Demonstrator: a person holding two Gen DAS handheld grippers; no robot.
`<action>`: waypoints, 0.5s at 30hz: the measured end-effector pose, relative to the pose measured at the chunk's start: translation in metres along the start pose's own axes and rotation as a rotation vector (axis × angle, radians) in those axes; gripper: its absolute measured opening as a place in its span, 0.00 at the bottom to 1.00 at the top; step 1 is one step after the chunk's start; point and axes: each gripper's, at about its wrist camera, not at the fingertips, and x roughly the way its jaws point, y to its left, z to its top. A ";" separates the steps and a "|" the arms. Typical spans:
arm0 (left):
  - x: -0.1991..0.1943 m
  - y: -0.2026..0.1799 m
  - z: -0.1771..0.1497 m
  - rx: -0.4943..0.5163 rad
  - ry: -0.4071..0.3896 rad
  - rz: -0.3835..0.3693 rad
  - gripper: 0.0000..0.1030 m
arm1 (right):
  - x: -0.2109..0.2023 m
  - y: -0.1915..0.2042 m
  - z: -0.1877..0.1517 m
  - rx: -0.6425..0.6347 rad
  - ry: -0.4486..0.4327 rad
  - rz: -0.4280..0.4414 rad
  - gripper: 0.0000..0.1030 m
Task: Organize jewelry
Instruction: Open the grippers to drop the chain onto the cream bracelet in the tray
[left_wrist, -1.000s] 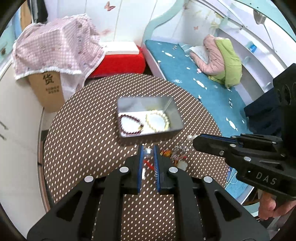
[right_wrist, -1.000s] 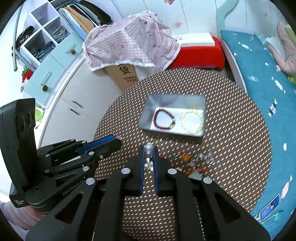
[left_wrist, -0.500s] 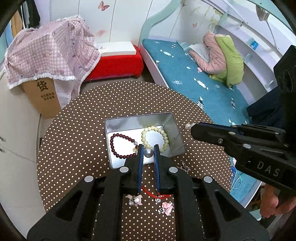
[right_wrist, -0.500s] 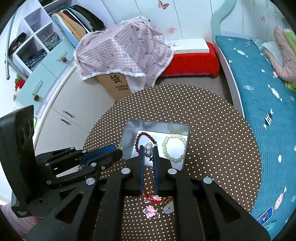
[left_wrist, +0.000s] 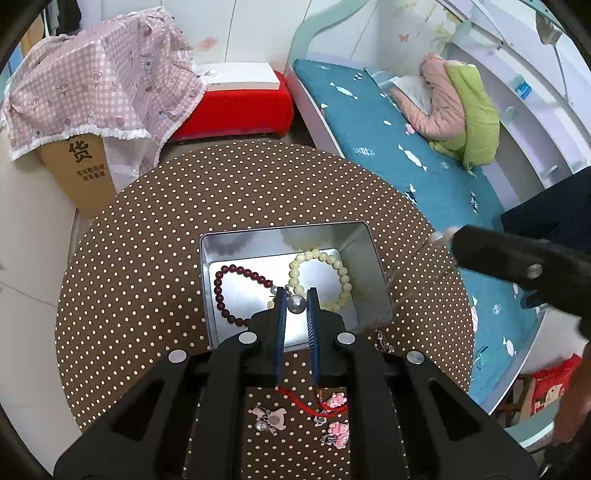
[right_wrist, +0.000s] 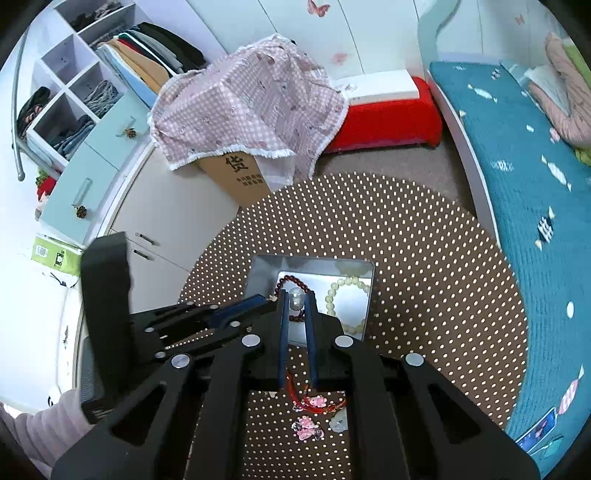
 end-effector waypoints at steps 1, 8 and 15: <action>0.000 0.000 0.001 -0.001 -0.001 0.000 0.10 | -0.004 0.002 0.001 -0.009 -0.005 0.004 0.07; 0.012 0.005 0.002 -0.007 0.016 -0.011 0.11 | 0.015 -0.003 -0.002 0.001 0.030 0.003 0.07; 0.029 0.008 0.000 -0.011 0.057 0.001 0.11 | 0.056 -0.012 -0.019 0.059 0.119 -0.036 0.10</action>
